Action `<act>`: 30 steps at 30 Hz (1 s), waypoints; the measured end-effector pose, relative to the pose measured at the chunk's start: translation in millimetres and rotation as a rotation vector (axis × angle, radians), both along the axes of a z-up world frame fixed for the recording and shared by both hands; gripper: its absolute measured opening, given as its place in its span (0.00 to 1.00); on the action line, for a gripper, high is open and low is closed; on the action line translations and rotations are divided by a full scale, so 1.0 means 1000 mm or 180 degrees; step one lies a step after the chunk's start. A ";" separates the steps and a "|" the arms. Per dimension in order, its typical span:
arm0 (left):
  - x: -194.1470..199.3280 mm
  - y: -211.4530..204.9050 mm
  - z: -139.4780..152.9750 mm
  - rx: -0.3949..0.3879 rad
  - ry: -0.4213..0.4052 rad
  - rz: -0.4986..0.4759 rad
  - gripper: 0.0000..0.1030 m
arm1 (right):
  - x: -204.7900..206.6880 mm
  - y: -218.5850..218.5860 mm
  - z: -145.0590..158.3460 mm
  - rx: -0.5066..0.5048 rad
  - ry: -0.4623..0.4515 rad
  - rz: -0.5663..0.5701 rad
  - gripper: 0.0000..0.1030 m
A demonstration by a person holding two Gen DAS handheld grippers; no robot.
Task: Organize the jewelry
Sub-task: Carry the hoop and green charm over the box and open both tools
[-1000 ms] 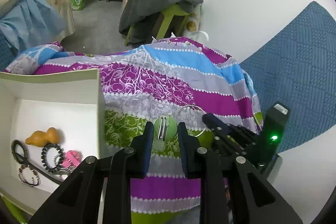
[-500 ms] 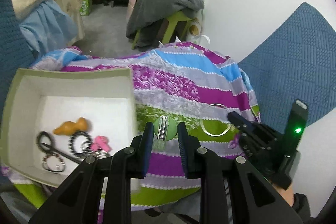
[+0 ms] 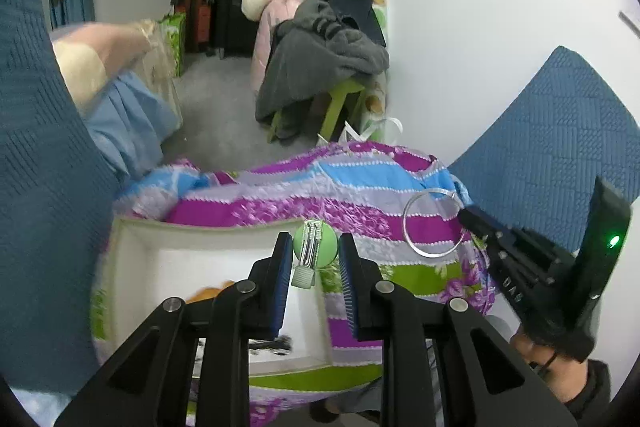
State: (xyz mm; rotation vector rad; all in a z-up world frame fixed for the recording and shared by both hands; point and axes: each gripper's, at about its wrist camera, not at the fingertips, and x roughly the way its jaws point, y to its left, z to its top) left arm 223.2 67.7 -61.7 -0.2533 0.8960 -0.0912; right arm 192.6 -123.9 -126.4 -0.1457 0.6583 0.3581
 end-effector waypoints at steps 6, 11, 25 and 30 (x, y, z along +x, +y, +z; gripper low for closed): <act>-0.008 0.029 0.015 0.0153 -0.0070 -0.0023 0.22 | -0.003 0.045 0.026 0.0115 -0.0110 0.0096 0.02; -0.013 0.053 -0.004 0.0110 0.0044 0.0001 0.22 | -0.006 0.071 0.016 0.0124 -0.0050 0.0137 0.02; -0.011 0.084 -0.102 -0.0082 0.0507 -0.0033 0.22 | -0.014 0.100 -0.067 -0.0032 0.0486 0.0156 0.03; -0.009 0.092 -0.135 -0.0037 0.0663 -0.0011 0.22 | -0.014 0.102 -0.095 -0.0064 0.0691 0.0208 0.03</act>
